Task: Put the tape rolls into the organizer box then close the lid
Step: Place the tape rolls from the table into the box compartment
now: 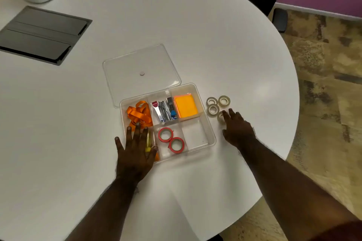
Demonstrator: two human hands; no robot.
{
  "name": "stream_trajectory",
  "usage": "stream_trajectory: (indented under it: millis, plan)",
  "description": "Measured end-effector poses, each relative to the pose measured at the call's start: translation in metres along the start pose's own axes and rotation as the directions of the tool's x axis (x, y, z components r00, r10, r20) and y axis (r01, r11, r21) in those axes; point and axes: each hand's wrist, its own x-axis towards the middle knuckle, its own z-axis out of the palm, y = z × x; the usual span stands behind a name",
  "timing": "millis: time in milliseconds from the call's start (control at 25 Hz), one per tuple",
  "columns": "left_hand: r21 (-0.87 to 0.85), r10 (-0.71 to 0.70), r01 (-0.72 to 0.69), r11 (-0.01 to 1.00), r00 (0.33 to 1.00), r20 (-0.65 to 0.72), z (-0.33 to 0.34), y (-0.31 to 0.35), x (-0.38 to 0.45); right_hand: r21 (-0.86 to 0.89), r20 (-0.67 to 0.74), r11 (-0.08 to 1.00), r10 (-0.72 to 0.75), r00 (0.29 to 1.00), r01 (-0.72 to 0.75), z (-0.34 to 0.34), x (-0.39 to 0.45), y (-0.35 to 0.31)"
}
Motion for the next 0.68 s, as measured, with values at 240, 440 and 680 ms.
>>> stream_trajectory:
  millis: [240, 440, 680]
  plan:
    - [0.004, -0.053, 0.053, 0.999, 0.998, 0.015, 0.012, 0.0, 0.005, -0.045, -0.029, 0.998, 0.031, 0.999, -0.032, 0.009, 0.016, -0.01]
    - [-0.019, -0.085, 0.085, 0.996, 0.996, 0.036, 0.018, 0.001, 0.009, -0.112, -0.169, 0.993, 0.014, 0.986, -0.033, 0.018, 0.021, -0.01]
    - [-0.006, -0.086, 0.086, 0.996, 0.996, 0.009, 0.02, 0.003, 0.009, 0.23, -0.273, 0.973, 0.087, 0.958, -0.023, 0.005, 0.011, -0.011]
